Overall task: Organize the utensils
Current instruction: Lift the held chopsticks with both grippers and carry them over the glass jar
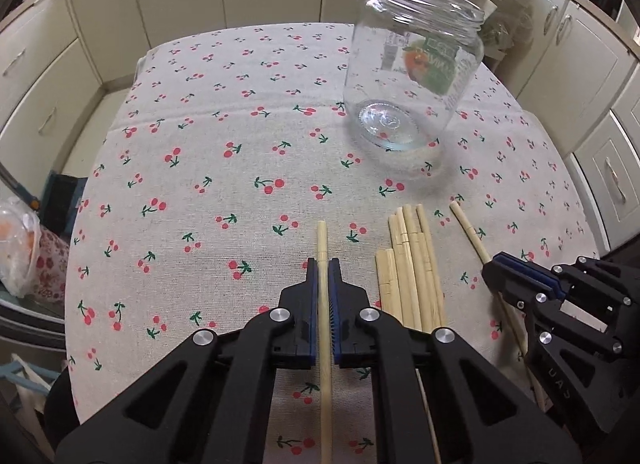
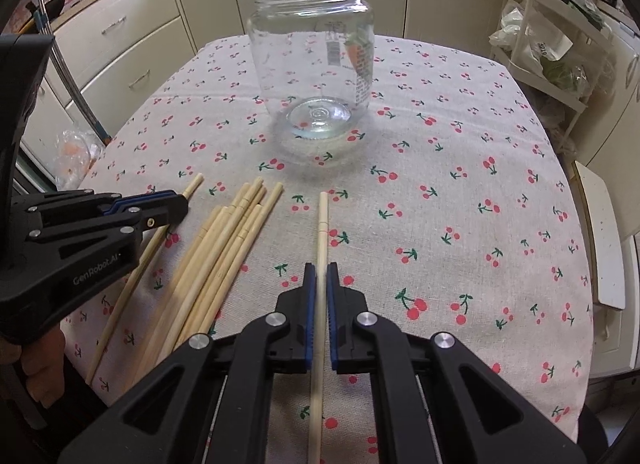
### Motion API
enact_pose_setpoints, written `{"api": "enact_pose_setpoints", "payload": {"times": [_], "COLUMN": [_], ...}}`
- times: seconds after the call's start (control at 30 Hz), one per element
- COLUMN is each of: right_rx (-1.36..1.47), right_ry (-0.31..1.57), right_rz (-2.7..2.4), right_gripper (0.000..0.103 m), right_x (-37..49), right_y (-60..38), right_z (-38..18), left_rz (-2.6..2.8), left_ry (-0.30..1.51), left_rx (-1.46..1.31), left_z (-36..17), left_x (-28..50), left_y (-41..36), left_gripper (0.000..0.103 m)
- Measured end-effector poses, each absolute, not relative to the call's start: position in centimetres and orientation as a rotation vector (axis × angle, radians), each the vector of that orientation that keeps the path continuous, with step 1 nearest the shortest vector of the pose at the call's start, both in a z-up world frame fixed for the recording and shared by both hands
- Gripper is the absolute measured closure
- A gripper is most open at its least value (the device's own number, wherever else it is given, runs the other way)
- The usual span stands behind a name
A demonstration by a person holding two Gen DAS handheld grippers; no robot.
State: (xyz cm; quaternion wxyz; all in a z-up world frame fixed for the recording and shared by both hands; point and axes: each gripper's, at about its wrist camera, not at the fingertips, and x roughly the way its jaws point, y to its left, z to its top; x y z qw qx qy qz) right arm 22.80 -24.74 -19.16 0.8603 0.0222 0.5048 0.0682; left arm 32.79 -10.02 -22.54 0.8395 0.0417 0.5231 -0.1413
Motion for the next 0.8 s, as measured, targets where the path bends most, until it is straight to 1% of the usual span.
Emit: {"api": "enact_pose_setpoints", "payload": {"times": [0.07,0.23,0.53,0.63,0.8], "right_rx": [0.098,0.251,0.405,0.439,0.472], "right_ry": [1.06,1.058,0.869,0.81,0.745], "right_rz": [0.146,0.173,0.175,0.177,0.181], "right_gripper": [0.097,0.097,0.097,0.097,0.097], "right_x": [22.8,22.5,21.3,21.5,21.8], "right_y": [-25.3,-27.0,-29.7,-30.4,-31.4], "right_z": [-19.2,-19.2,-15.4,-14.0,-12.5], "left_rz": [-0.316,-0.321,-0.408,-0.44,-0.442], "left_ry": [1.118,1.035,0.733,0.647,0.542], "left_rx": [0.069,0.073,-0.056,-0.108,-0.175], "left_z": [-22.2,-19.0,-8.9,-6.8,-4.8], "left_x": [32.8,32.0,33.4,34.8,37.7], "left_y": [-9.7,-9.3,-10.7,-11.6,-13.1], "left_gripper": [0.098,0.098,0.098,0.098,0.098]}}
